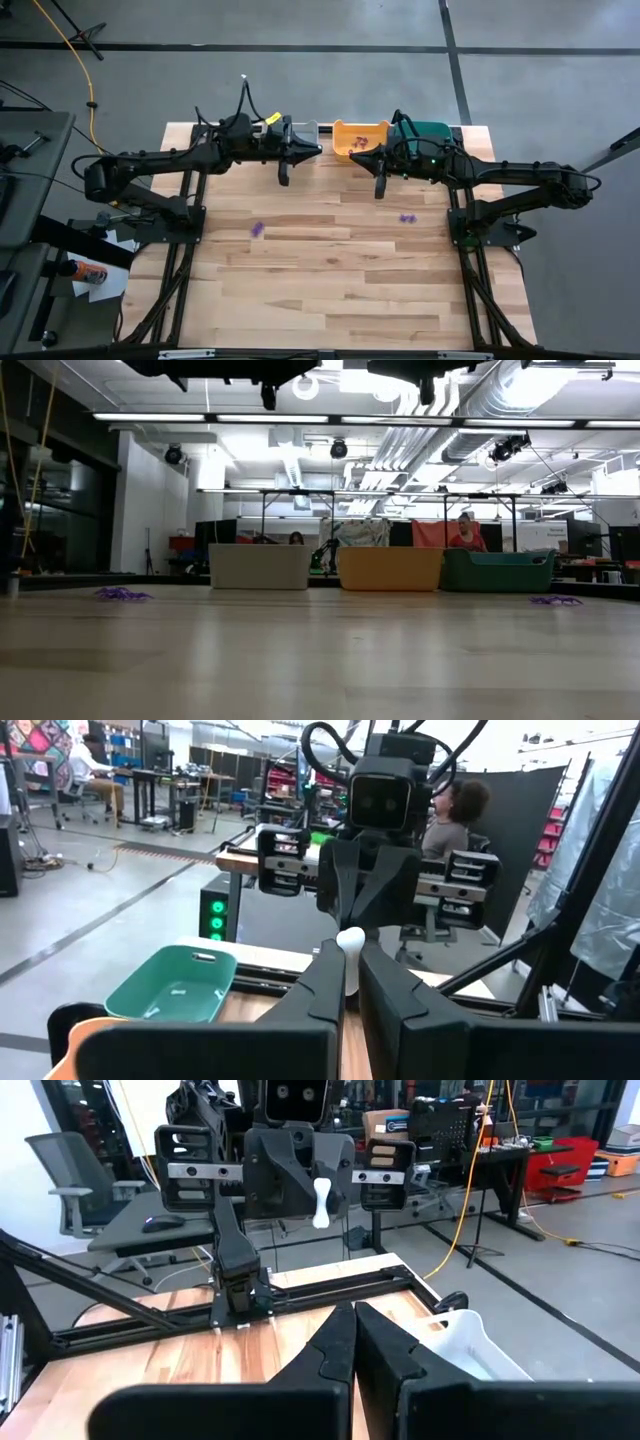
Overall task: Sort Halloween decoration
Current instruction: Put the white bone toy into the green bin
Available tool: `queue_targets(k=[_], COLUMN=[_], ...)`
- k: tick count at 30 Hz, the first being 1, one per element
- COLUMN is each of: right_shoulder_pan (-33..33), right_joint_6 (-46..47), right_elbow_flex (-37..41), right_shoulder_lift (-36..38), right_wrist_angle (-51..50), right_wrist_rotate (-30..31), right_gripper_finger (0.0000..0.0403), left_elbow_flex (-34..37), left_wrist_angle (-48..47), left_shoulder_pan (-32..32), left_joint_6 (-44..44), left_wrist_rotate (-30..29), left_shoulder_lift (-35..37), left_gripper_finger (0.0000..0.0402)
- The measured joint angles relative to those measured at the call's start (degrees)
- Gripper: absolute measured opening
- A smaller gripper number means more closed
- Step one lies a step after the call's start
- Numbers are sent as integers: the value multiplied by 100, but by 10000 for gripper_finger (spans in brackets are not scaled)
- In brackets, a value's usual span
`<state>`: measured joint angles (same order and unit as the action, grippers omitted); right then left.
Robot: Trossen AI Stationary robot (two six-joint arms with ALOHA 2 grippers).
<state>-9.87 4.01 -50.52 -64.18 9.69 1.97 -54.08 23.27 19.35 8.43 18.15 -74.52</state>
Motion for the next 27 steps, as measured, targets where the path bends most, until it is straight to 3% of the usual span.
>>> queue_targets(k=[12,15,19,23,27], right_shoulder_pan=[-26,-82,-184,-258,-363], right_joint_6=[-5,-2,0,0,0], right_elbow_flex=[0,0,0,0,0], right_shoulder_lift=[0,0,0,0,0], right_wrist_angle=[-84,-98,-25,401,763], right_wrist_rotate=[0,-2,3,3,-1], right_gripper_finger=[0,0,0,0,0], left_elbow_flex=[0,-7,-7,-215,-855], left_wrist_angle=[25,17,14,2,51], left_shoulder_pan=[2,-4,35,58,-62], left_joint_6=[-73,-203,13,364,442], left_wrist_rotate=[-33,-425,-847,-821,-611], left_shoulder_lift=[-20,-259,-984,-2019,-3054], left_gripper_finger=[7,7,7,7,7])
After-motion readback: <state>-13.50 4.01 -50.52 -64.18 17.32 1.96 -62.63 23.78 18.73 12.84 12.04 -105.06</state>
